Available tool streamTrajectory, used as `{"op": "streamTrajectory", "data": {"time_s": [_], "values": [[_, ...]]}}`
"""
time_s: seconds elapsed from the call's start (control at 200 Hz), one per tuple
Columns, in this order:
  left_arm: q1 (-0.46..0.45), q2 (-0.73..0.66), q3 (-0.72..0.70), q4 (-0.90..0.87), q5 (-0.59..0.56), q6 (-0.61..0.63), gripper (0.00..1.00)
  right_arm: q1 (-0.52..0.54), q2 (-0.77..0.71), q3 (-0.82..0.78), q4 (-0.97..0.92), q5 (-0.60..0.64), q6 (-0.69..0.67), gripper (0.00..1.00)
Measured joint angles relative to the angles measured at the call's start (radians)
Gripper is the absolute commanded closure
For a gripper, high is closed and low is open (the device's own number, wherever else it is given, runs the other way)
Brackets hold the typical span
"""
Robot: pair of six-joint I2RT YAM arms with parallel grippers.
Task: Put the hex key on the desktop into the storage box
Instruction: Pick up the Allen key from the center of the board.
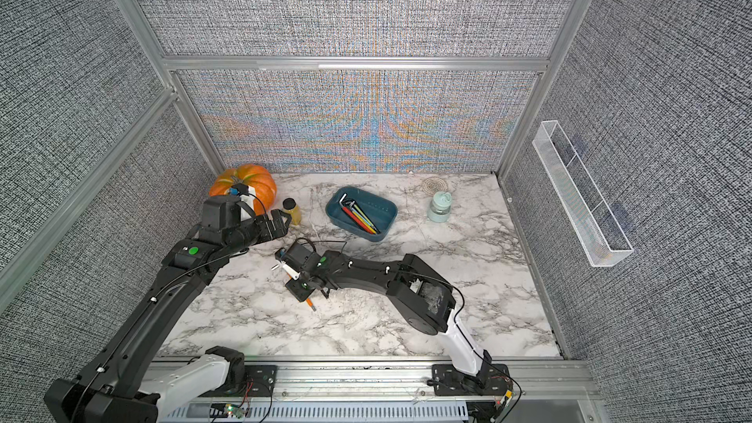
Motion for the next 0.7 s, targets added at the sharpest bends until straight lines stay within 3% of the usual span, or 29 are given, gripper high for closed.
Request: {"op": "streamTrajectory", "data": {"time_s": [0.34,0.41,0.566,0.651,0.701], "values": [[0.003,-0.006,0.0,-0.024,-0.003,0.013,0.0,0.003,0.085,0.061,-0.067,0.055,0.061,0.5],[0.003,-0.008,-0.001,-0.023,0.001,0.019,0.0,0.005,0.088,0.061,-0.07,0.058,0.066,0.58],[0.003,-0.009,-0.001,-0.021,0.011,0.022,0.0,0.014,0.098,0.073,-0.077,0.077,0.074,0.88],[0.003,-0.008,0.0,-0.02,0.019,0.023,0.0,0.018,0.1,0.076,-0.081,0.089,0.073,0.99],[0.003,-0.007,0.001,-0.021,0.019,0.024,0.0,0.018,0.099,0.075,-0.081,0.1,0.072,1.0]]}}
